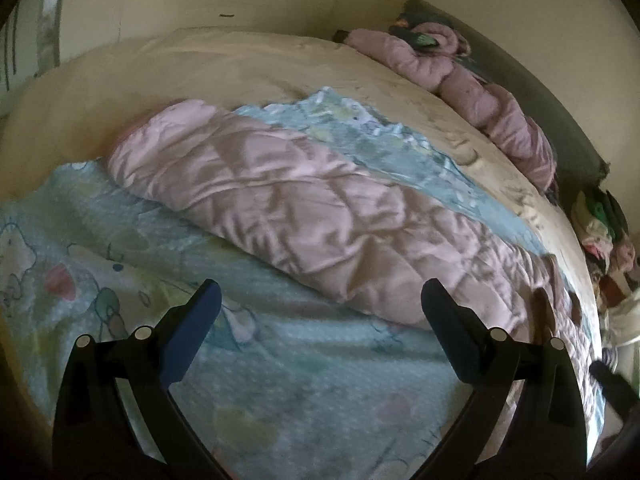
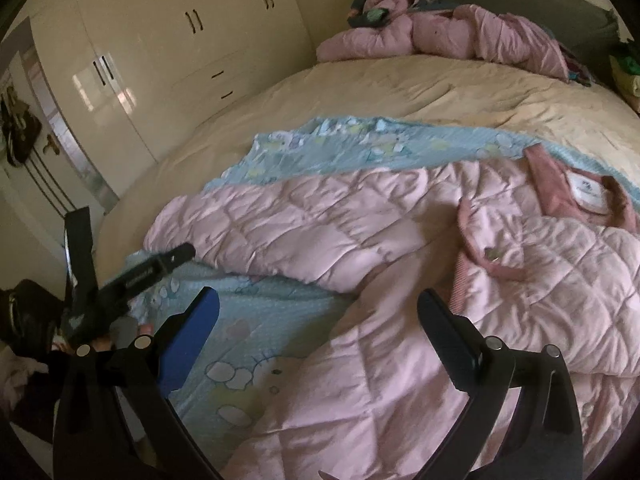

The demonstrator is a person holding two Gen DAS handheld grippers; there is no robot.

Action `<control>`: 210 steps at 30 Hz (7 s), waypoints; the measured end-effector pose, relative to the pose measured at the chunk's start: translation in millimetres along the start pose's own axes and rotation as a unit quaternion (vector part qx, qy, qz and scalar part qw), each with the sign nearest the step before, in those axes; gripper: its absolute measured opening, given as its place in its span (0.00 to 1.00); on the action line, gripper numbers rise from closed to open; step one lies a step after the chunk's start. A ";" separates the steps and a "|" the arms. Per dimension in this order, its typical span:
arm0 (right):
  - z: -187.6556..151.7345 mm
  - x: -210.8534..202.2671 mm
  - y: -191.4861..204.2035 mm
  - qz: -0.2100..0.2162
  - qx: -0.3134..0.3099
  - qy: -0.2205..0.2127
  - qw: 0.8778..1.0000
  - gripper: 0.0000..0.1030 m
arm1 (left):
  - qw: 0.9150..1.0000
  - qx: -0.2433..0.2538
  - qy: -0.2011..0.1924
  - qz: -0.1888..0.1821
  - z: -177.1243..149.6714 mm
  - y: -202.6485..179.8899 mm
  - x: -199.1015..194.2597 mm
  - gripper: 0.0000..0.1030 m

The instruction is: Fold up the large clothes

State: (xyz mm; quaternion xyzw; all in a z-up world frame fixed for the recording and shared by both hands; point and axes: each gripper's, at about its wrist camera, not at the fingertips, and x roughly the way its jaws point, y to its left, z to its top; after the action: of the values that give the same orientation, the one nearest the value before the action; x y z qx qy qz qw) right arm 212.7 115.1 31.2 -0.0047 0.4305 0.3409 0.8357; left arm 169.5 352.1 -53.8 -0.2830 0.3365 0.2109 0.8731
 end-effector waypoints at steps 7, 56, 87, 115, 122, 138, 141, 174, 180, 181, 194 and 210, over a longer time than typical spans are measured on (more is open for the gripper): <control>-6.6 8.2 -7.1 -0.002 0.012 0.013 1.000 0.96 | 0.999 -0.052 0.009 0.010 13.2 37.9 20.9 0.91; -39.6 -126.5 -132.5 -0.006 0.126 -0.079 0.989 0.96 | 0.982 -0.015 -0.180 -0.064 89.5 -59.4 -147.3 0.13; -80.2 -197.6 -205.8 -0.022 0.193 -0.132 0.972 0.96 | 0.959 0.124 -0.183 -0.176 7.9 -213.9 -186.4 0.12; -113.6 -245.5 -269.1 -0.064 0.250 -0.160 0.953 0.96 | 0.904 0.322 -0.080 -0.269 -117.3 -319.0 -144.6 0.12; -127.5 -258.5 -289.4 -0.084 0.268 -0.165 0.945 0.96 | 0.889 0.371 -0.042 -0.267 -152.0 -331.6 -118.2 0.13; -148.4 -278.5 -325.3 -0.076 0.326 -0.170 0.927 0.96 | 0.842 0.490 0.017 -0.225 -240.3 -346.6 -73.5 0.21; -146.5 -271.4 -324.0 -0.061 0.331 -0.159 0.928 0.96 | 0.837 0.504 0.027 -0.211 -249.7 -344.6 -69.6 0.55; -94.8 -158.0 -279.5 -0.030 0.287 -0.099 0.952 0.08 | 0.961 0.263 -0.042 -0.076 -85.6 -176.0 -99.6 0.91; -29.1 -204.4 -229.1 -0.050 0.124 -0.168 0.977 0.05 | 0.976 0.199 -0.037 -0.082 -59.9 -154.7 -98.0 0.91; -16.5 -214.3 -222.6 -0.056 0.099 -0.179 0.977 0.05 | 0.977 0.193 -0.038 -0.085 -56.3 -153.7 -98.6 0.91; 19.6 -237.8 -267.1 -0.124 0.078 -0.190 0.971 0.05 | 0.973 0.193 -0.001 -0.124 -32.6 -204.2 -63.8 0.91; -11.9 -200.9 -297.2 -0.155 0.117 -0.152 0.969 0.05 | 0.952 0.272 0.054 -0.129 -62.5 -263.9 -7.4 0.91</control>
State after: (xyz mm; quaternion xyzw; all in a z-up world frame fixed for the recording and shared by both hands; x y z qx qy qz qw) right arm 295.0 -230.3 84.0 0.0785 0.3290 0.1508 0.9289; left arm 282.6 113.0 6.1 -0.0868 0.3882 -0.0191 0.9173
